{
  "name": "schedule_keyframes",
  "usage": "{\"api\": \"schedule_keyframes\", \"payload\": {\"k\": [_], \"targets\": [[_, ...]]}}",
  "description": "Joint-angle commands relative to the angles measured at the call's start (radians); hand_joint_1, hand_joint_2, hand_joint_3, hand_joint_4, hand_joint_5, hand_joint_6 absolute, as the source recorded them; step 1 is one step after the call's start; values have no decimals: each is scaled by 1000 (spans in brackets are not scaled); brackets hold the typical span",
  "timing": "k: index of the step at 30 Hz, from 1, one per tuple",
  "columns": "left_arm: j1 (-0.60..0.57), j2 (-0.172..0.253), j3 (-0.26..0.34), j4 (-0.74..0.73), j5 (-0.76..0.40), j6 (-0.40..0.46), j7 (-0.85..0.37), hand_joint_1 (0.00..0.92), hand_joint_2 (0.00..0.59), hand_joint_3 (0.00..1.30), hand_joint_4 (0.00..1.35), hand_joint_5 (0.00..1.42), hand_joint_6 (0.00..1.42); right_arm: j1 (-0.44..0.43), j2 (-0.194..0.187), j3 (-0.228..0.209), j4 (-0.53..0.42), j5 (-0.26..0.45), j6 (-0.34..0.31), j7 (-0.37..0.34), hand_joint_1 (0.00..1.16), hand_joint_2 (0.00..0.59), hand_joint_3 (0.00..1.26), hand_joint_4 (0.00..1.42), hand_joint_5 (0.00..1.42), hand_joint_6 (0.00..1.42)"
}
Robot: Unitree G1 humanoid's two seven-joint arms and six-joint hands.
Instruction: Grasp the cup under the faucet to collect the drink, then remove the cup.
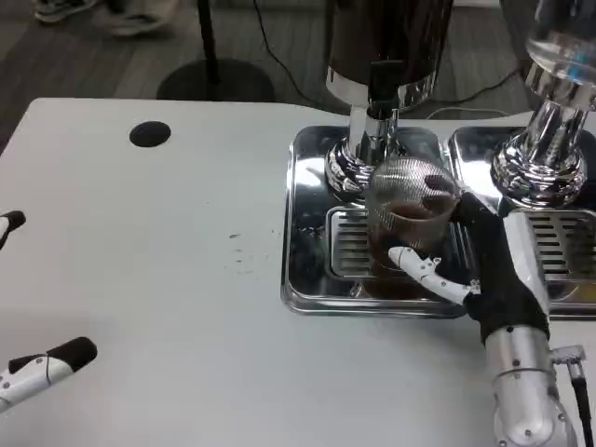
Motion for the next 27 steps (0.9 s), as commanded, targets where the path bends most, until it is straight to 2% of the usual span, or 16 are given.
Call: {"api": "schedule_keyframes", "payload": {"k": [1,10,27], "targets": [[0,10,-9,-6,15,6,-3,0,66,76,0,0,0,38,-2,-19,-89,8,-13,-8,767,233,366,365,288,104],[-8,12,-18,-9,19,10,-5,0,66,76,0,0,0,89,-3,-32,-161,6,-1,2,761,230,366,375,288,104],[-10,13,-21,-18,17,15,-8,0,66,76,0,0,0,128,-3,-28,-167,-5,-11,14,758,229,374,377,288,104]]}}
